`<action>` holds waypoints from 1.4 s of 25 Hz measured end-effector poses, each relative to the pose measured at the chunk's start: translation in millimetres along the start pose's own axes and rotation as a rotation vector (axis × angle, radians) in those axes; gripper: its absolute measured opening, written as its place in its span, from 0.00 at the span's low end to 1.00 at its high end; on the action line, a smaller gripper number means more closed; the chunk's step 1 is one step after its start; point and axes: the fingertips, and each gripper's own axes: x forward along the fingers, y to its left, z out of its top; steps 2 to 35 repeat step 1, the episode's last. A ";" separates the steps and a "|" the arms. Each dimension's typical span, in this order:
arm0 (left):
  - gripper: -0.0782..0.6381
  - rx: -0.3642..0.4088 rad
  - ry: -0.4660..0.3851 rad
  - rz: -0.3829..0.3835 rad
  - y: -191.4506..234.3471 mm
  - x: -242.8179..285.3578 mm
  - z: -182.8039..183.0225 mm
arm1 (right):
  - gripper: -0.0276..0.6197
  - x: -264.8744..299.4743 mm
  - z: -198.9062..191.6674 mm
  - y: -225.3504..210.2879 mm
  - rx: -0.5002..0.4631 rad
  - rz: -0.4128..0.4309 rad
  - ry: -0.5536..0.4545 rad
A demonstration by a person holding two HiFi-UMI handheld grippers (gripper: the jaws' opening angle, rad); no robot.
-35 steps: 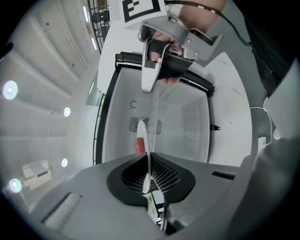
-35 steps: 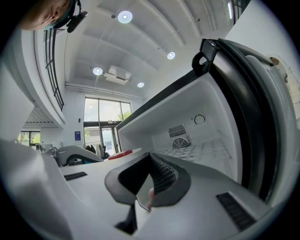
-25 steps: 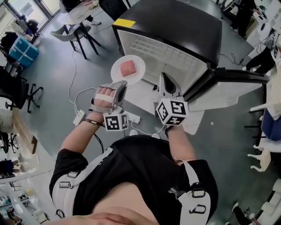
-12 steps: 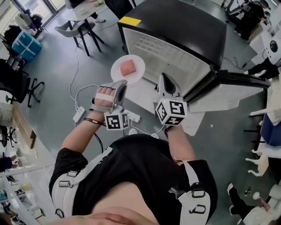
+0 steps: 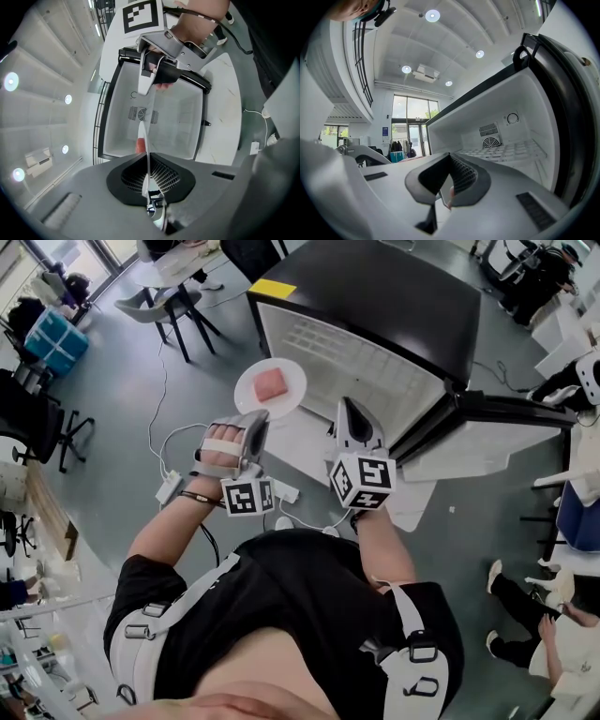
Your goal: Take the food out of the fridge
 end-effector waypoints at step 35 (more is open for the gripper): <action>0.13 0.000 0.002 -0.001 0.1 0.6 0.0 | 0.05 -0.2 0.2 -0.5 -0.002 -0.001 0.000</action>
